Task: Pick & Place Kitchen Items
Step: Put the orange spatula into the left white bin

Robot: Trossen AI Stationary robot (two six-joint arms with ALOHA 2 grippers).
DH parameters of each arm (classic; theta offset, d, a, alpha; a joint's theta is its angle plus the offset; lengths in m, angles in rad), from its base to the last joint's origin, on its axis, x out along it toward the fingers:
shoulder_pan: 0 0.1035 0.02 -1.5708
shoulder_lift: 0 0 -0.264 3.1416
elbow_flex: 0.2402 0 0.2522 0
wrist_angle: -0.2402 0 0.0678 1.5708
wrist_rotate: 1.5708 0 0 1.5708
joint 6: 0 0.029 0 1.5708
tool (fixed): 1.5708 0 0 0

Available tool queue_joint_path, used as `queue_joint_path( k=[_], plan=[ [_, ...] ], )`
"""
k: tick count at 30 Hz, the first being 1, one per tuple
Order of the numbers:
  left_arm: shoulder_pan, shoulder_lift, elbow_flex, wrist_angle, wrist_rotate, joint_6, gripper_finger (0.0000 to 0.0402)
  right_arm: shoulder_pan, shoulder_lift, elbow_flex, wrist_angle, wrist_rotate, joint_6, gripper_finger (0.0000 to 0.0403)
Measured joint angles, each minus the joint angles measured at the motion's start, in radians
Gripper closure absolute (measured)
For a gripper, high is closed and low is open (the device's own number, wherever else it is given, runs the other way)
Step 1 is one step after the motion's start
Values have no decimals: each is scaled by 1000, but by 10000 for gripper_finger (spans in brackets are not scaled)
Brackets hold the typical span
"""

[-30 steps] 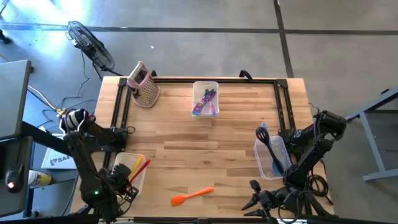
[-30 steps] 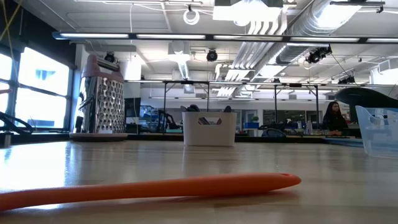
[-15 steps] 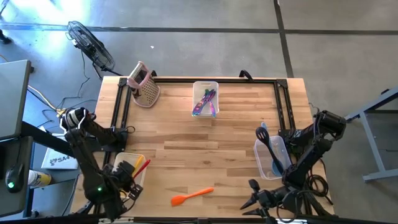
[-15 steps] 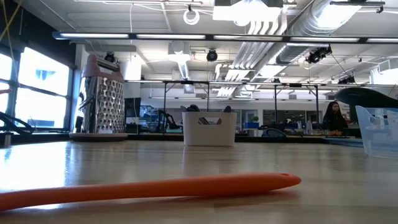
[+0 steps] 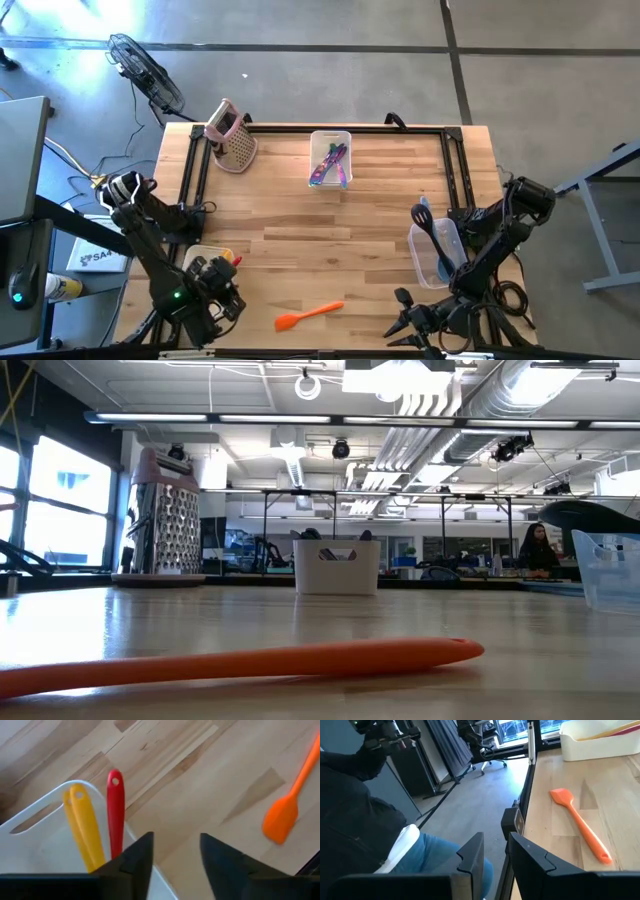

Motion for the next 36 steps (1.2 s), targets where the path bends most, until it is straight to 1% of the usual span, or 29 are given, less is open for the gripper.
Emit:
queue_joint_path(
  k=[6,8,10,13,17,18,20,24,26,28,30,31,33,36],
  plan=[
    [49,0,0,41,4,40,162,0,0,0,0,0,-3,319],
    [75,0,0,74,4,44,142,0,0,0,0,0,-24,319],
    [107,0,0,135,16,118,131,0,0,0,0,0,-57,319],
    [160,3,0,278,47,287,126,-6,0,0,0,2,-111,319],
    [227,45,0,524,112,585,126,-32,0,0,0,-17,-100,319],
    [243,60,0,583,143,650,126,-40,0,0,1,-33,-85,319],
    [273,94,1,670,226,733,126,-48,0,0,0,-61,-51,319],
    [324,158,0,666,382,765,126,-41,0,0,0,-81,27,319],
    [341,183,-1,621,428,767,126,-33,0,0,0,-80,56,319],
    [358,216,0,635,462,800,126,-17,0,0,0,-70,79,319],
    [363,239,-1,644,475,871,126,-3,0,0,1,-70,111,319],
    [362,252,-1,681,479,897,126,7,0,0,0,-67,131,319],
    [361,273,1,738,478,941,126,29,0,0,-1,-29,163,319],
    [361,309,42,726,468,999,126,63,0,0,-7,54,210,319]
  ],
)
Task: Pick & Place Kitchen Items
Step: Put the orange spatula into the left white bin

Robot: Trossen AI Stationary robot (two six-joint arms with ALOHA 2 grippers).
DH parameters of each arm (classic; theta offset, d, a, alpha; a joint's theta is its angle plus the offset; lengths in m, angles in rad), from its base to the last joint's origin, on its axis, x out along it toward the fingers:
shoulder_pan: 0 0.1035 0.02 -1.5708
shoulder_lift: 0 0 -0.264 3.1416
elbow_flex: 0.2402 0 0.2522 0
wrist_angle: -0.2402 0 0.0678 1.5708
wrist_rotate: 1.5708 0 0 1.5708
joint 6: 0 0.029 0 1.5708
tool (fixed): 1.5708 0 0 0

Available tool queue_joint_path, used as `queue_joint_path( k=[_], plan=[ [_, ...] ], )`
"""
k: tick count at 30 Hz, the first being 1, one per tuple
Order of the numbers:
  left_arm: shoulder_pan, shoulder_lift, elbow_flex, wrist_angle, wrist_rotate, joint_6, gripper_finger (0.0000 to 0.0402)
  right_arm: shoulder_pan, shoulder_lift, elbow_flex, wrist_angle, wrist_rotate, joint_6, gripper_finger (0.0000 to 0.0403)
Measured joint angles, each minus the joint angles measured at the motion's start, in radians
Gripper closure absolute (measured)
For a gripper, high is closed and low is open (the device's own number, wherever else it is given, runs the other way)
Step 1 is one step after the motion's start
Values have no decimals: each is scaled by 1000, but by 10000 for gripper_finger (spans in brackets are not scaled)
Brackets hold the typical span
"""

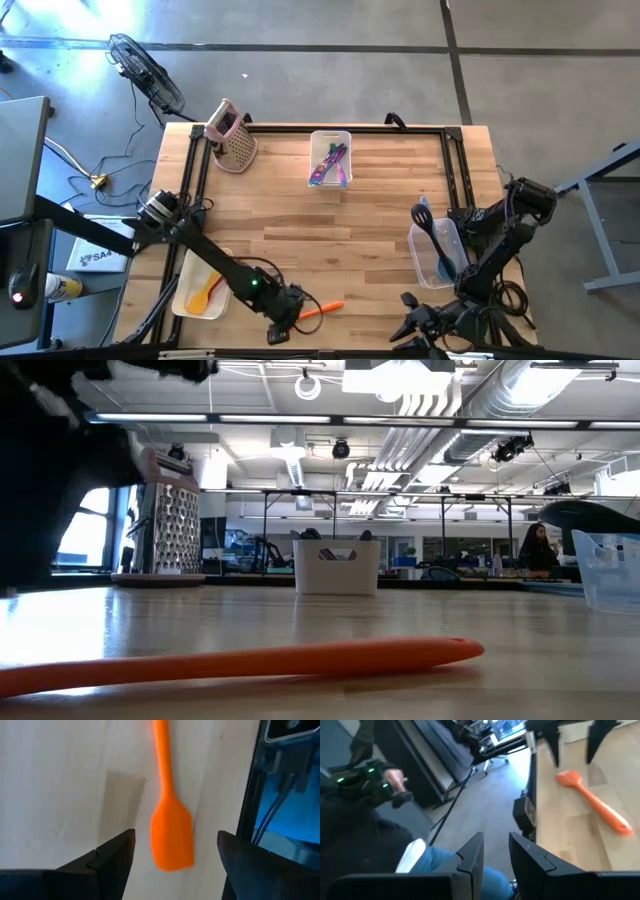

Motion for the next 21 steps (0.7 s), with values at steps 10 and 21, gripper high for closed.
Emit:
queue_joint_path(
  k=[10,21],
  plan=[
    [-31,153,377,-376,-131,220,126,72,19,0,-8,145,101,319],
    [1,252,471,-509,-73,106,126,71,64,0,-17,154,162,319]
  ],
)
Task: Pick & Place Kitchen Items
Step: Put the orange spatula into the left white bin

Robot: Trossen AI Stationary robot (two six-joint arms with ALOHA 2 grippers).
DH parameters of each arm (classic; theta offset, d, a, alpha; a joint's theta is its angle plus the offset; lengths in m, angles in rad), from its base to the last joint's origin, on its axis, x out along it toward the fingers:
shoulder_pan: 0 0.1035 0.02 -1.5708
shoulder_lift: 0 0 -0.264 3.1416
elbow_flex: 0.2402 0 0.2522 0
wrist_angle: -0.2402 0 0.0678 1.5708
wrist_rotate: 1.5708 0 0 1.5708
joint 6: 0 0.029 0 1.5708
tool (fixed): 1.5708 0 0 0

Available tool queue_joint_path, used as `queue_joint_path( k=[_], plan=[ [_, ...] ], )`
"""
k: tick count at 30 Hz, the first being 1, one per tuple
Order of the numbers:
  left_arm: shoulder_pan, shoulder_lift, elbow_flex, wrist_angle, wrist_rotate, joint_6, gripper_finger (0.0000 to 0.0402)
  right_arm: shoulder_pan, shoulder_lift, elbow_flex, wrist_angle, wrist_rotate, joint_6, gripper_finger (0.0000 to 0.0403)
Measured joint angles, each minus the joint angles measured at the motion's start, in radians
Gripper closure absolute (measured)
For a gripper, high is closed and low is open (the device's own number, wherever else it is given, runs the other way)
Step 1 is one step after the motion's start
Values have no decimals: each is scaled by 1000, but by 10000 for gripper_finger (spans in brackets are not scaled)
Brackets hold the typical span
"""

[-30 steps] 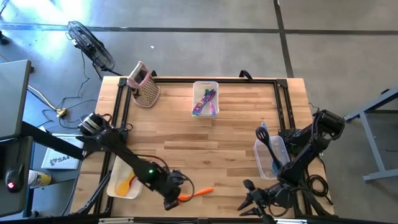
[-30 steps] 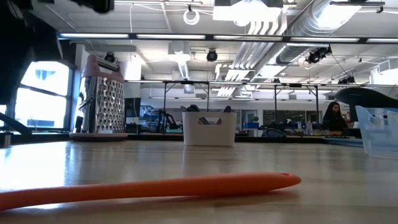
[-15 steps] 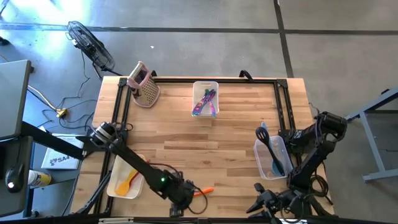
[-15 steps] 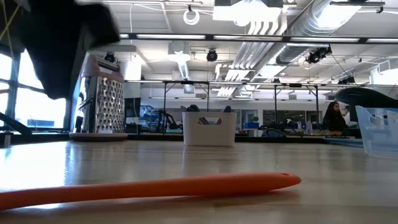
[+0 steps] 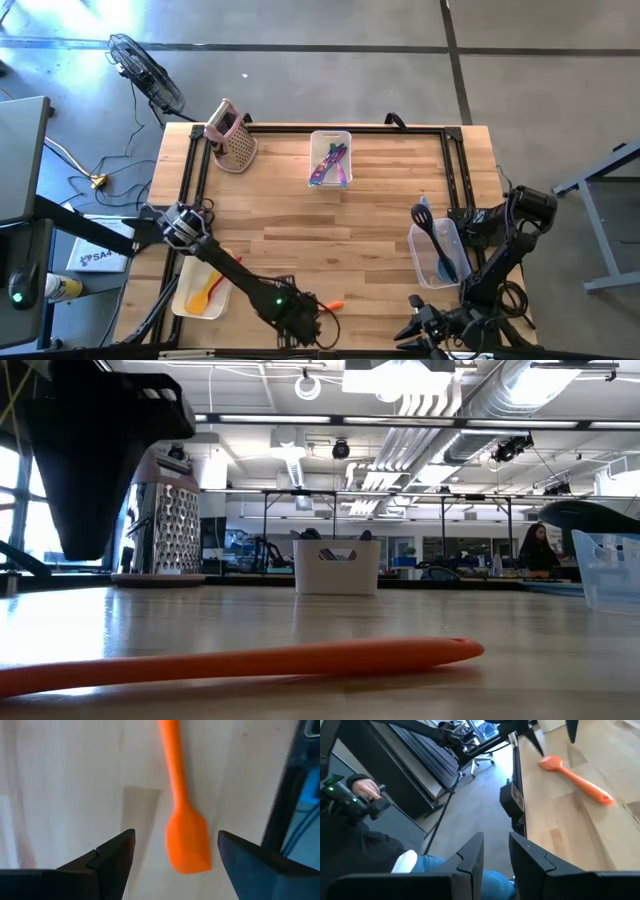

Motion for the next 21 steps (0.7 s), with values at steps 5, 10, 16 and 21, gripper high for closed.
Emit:
queue_joint_path(
  k=[5,10,16,21],
  plan=[
    [-1,5,1,40,2,-45,126,6,0,0,17,-18,2,319],
    [0,24,2,56,14,-80,126,15,0,0,18,-22,27,319],
    [0,46,0,55,29,-106,126,36,0,0,38,-17,27,319],
    [0,46,0,67,28,-131,126,50,0,0,48,-16,27,319]
  ],
)
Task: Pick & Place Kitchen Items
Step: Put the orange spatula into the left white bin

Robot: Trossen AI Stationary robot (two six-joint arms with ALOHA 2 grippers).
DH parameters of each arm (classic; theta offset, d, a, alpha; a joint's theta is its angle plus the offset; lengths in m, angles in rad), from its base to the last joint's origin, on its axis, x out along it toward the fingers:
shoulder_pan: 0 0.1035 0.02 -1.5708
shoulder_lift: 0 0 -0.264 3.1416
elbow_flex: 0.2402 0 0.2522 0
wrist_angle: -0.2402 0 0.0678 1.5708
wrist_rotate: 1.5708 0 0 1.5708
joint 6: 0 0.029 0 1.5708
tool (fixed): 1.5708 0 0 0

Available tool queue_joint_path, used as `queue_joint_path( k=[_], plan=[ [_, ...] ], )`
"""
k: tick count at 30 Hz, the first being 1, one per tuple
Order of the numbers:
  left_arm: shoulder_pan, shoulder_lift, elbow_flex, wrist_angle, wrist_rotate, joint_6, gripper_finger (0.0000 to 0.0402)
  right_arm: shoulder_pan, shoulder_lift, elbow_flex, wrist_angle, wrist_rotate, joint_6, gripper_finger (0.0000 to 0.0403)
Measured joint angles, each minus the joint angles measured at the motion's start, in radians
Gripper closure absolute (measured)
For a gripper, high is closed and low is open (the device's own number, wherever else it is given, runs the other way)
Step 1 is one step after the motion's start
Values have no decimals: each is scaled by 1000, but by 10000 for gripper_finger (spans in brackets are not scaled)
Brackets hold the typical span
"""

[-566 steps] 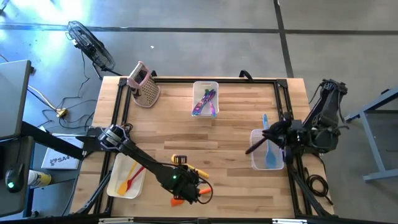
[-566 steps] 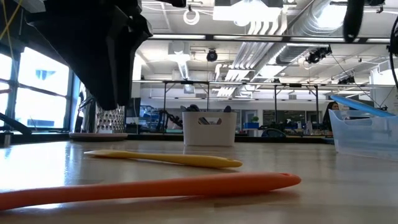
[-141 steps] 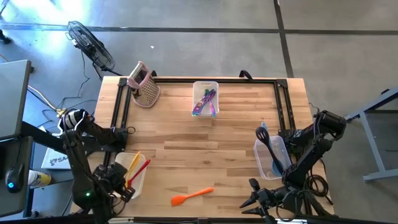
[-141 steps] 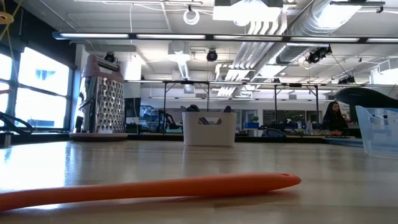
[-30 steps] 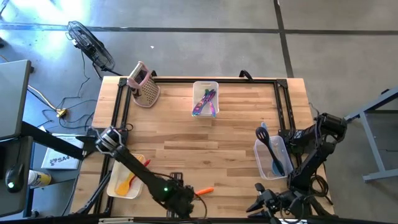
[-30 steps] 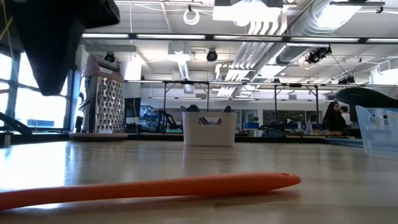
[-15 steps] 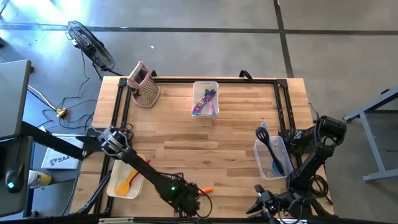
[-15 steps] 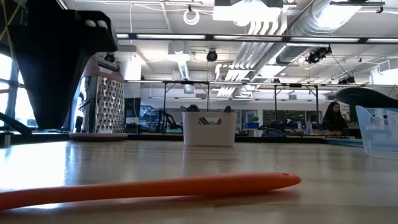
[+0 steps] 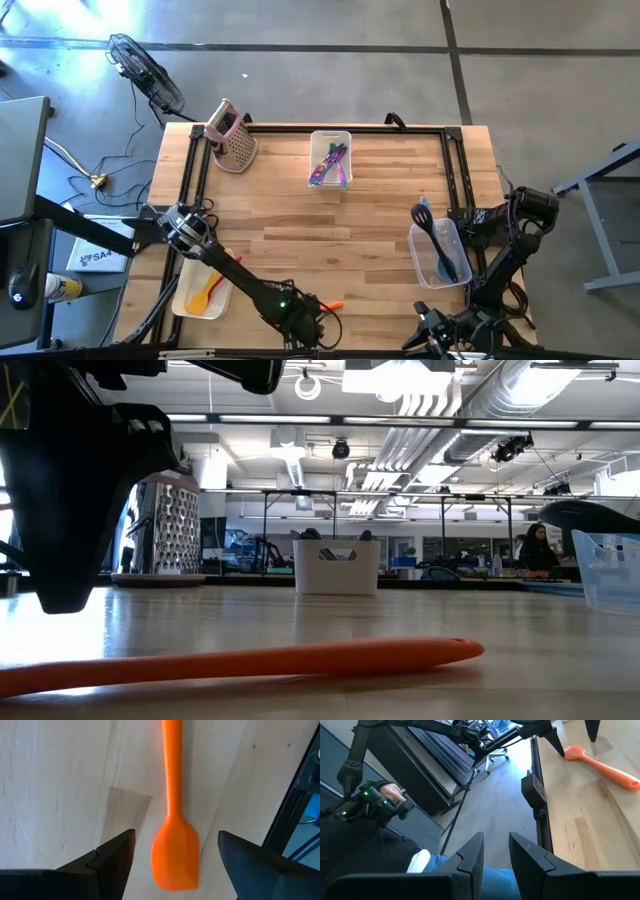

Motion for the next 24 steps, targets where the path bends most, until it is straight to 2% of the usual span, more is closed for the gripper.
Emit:
queue_joint_path(
  k=[9,14,24],
  plan=[
    [0,0,0,2,-2,-33,126,16,0,0,0,-8,-3,319],
    [0,0,0,3,35,-54,126,38,0,0,-1,-7,-3,319],
    [0,10,-7,31,36,-31,126,57,0,0,-1,52,-3,319]
  ],
)
